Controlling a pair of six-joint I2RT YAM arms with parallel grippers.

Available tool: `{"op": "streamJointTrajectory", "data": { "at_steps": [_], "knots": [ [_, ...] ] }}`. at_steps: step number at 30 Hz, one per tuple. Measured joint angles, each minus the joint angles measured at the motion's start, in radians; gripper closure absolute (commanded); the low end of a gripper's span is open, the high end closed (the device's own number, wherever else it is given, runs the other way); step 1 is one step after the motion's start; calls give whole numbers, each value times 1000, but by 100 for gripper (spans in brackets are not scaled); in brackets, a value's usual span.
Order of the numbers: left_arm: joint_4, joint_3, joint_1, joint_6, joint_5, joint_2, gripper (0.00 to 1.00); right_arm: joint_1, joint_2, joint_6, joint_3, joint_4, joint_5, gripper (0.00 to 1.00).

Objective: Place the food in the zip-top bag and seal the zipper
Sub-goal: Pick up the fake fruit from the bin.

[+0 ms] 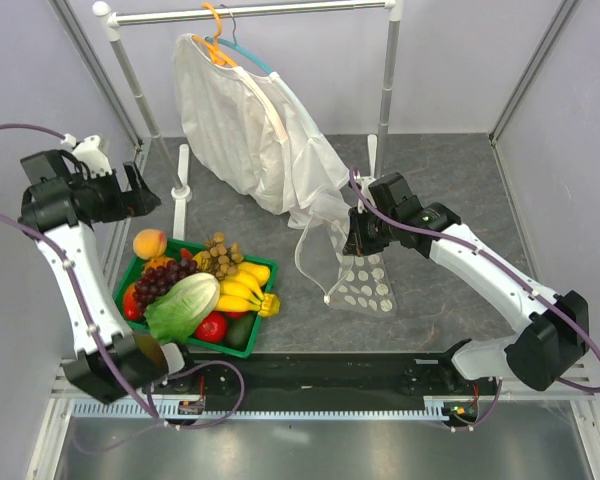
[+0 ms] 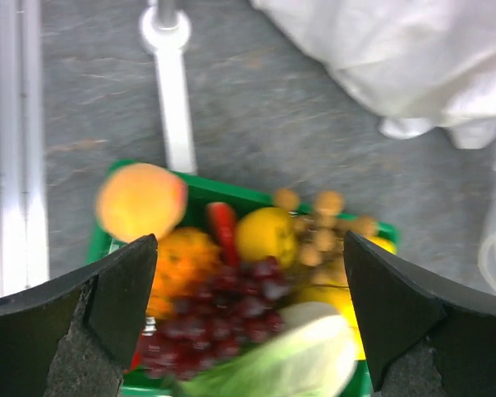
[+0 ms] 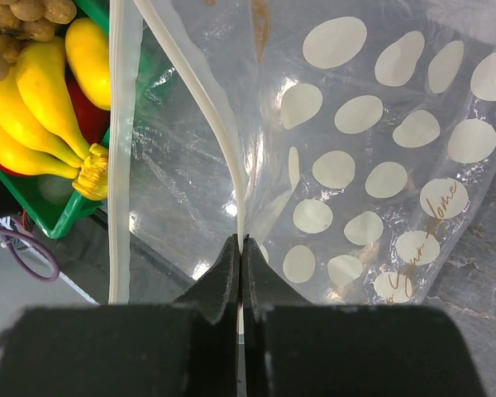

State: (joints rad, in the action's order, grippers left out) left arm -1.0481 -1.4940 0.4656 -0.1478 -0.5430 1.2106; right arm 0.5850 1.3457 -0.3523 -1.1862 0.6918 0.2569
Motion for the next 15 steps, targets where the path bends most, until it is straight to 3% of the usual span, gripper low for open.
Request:
{"op": "streamJointTrajectory", "data": {
  "at_steps": [7,15],
  "knots": [
    [-97,-146,39,-225,23,293,0,0,8,0,0,-3,0,100],
    [-175,-166,33,-418,84,413,0,0,8,11,0,-3,1,100]
  ]
}}
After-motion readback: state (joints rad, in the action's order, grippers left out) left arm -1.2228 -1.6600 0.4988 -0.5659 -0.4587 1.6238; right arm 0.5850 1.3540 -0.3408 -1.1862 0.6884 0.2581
